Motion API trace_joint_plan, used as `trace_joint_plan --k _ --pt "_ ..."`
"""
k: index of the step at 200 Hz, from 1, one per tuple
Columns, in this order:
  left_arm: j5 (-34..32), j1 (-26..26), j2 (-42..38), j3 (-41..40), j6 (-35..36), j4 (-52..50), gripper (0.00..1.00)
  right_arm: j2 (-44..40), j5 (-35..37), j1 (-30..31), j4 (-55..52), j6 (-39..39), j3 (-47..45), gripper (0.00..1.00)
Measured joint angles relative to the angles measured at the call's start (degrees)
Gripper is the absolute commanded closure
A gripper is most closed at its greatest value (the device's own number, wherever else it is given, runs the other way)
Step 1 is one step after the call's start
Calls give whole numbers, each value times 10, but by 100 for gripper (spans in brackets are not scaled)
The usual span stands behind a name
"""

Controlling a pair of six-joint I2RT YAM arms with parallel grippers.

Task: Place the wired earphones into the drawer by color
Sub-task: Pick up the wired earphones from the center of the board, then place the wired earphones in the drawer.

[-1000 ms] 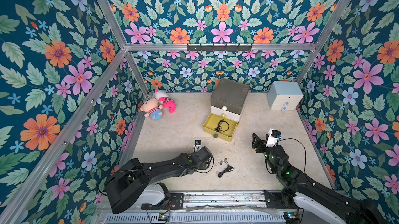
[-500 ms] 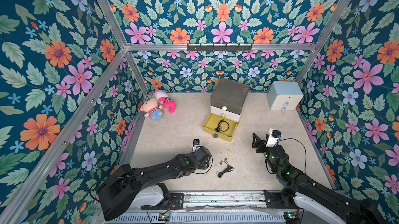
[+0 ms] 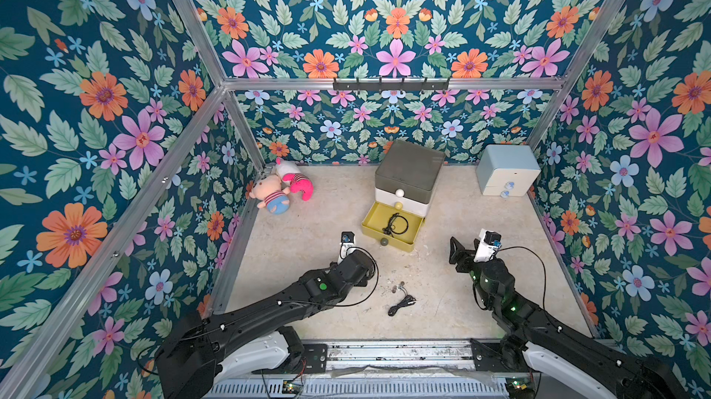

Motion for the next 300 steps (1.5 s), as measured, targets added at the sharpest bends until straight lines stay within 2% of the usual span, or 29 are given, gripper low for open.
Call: trace_joint_plan --k 50,95,183,300 --pt "-50 10 9 27 34 59 100 -2 0 0 0 0 0 15" --pt "-47 37 65 48 60 149 100 -5 0 0 0 0 -1 15" --pt "67 109 216 100 89 320 100 -20 0 0 0 0 -4 15" --pt "158 184 312 122 108 401 100 -14 1 0 0 0 -5 15"
